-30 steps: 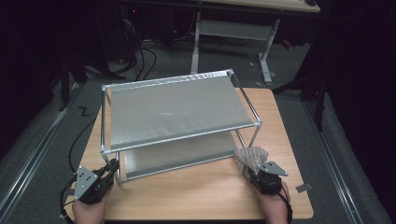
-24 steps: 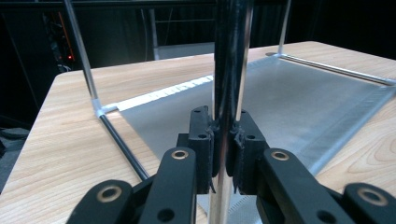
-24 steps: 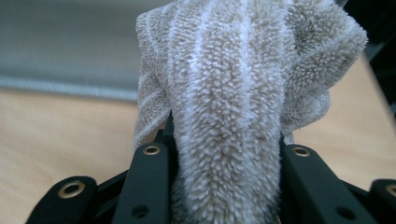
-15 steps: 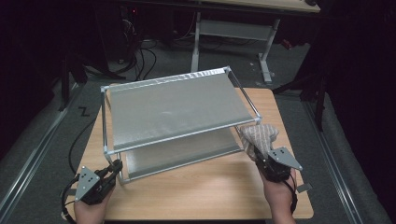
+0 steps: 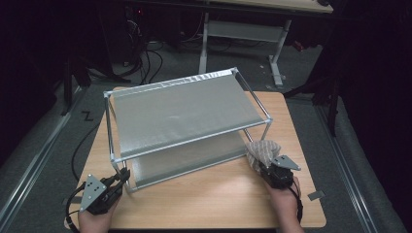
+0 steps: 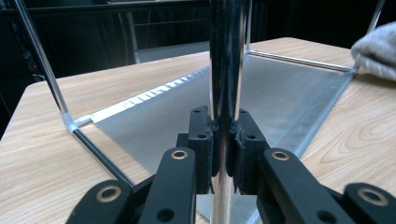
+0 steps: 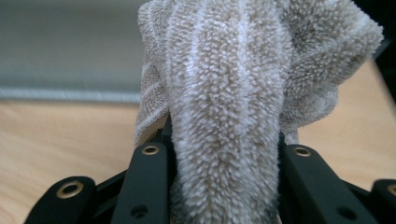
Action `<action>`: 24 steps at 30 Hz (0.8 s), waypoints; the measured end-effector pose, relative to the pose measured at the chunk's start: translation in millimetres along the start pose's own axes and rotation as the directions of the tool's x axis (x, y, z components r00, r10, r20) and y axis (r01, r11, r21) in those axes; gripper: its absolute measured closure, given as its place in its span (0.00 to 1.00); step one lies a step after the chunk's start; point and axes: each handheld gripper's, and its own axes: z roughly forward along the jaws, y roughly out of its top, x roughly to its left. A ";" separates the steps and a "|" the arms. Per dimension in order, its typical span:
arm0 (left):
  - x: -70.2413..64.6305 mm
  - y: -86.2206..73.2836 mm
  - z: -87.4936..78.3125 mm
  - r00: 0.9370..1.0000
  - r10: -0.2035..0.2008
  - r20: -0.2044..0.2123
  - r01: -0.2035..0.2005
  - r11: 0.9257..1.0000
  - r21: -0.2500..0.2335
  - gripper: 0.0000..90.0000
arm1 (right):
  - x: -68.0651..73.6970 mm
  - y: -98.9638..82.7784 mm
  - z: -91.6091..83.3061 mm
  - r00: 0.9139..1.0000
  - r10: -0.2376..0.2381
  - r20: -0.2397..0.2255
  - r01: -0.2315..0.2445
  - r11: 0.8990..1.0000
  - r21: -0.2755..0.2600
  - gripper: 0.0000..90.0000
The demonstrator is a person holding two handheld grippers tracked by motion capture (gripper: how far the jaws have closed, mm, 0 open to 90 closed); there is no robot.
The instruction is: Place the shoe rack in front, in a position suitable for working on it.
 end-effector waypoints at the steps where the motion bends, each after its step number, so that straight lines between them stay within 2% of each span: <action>1: 0.2 0.0 0.0 1.000 -0.001 0.002 0.001 1.000 0.000 0.89 | -0.7 -3.7 3.9 1.000 0.004 -0.011 -0.004 1.000 0.025 0.73; 2: 0.2 0.0 0.0 1.000 -0.001 0.002 0.001 1.000 0.000 0.89 | -0.7 -3.7 3.9 1.000 0.004 -0.011 -0.004 1.000 0.025 0.73; 4: 0.5 -0.1 0.1 1.000 -0.002 0.004 0.002 1.000 -0.001 0.89 | -0.9 -10.9 10.3 1.000 0.010 -0.030 -0.008 0.997 0.073 0.73; 5: 0.5 0.0 0.1 1.000 -0.002 0.004 0.002 1.000 -0.001 0.89 | -1.1 -12.0 11.2 0.999 0.007 -0.034 -0.004 0.997 0.078 0.73; 11: 0.7 0.0 0.1 1.000 -0.003 0.007 0.003 1.000 0.000 0.89 | 0.1 -13.2 12.0 1.000 0.000 -0.028 0.003 0.997 0.078 0.73; 17: 1.0 -0.5 0.1 1.000 -0.007 0.010 0.007 1.000 -0.003 0.89 | 1.6 -7.1 5.2 1.000 -0.003 0.000 0.003 1.000 0.025 0.73; 18: 1.2 -0.6 0.0 1.000 -0.008 0.011 0.009 1.000 -0.004 0.89 | 2.6 -1.0 0.0 1.000 -0.002 0.008 0.002 1.000 -0.008 0.73; 24: 1.6 -0.7 0.0 1.000 -0.006 0.015 0.006 1.000 -0.004 0.89 | 2.4 15.6 -13.0 1.000 -0.003 0.026 0.005 0.998 -0.066 0.73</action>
